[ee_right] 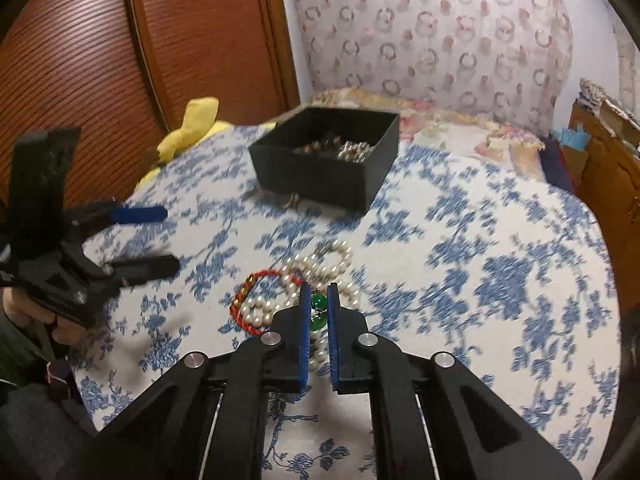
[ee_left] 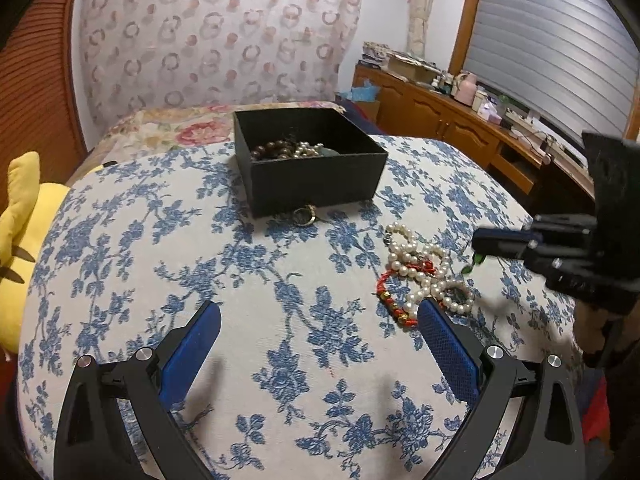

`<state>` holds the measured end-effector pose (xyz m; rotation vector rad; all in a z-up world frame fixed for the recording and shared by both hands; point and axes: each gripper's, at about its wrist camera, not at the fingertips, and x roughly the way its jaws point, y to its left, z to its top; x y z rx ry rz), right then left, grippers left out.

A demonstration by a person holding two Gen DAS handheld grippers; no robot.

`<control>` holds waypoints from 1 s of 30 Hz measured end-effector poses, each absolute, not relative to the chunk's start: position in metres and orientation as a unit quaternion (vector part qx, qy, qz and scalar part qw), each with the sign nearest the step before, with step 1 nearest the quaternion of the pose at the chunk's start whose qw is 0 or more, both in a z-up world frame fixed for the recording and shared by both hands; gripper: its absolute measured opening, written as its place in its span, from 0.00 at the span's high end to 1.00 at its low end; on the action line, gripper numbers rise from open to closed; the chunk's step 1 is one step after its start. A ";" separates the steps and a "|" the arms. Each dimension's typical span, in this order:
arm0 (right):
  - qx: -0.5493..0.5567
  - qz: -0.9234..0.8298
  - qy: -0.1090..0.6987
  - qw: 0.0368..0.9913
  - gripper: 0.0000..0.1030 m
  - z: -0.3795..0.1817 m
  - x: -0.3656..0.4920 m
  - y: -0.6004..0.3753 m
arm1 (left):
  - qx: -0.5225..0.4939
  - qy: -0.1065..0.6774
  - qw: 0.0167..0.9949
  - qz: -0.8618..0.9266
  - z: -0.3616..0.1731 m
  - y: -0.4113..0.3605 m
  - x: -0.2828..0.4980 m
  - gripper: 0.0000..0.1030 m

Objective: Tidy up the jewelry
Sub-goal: 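Grasp the green-bead chain with the right tool while the left tool reaches toward the gold ring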

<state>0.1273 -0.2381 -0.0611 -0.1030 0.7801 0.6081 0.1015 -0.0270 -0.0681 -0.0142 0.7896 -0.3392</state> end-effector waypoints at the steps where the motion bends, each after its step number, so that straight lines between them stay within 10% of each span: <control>1: -0.049 0.290 0.371 0.881 0.92 -0.059 0.127 -0.240 | -0.005 0.384 0.908 -0.168 -0.069 -0.029 0.103 0.08; 17: -0.043 0.275 0.340 0.898 0.92 -0.042 0.127 -0.254 | 0.008 0.408 0.901 -0.147 -0.073 -0.050 0.180 0.50; 30: -0.034 0.281 0.338 0.898 0.91 -0.043 0.128 -0.254 | 0.041 0.421 0.900 -0.109 -0.089 -0.065 0.199 0.62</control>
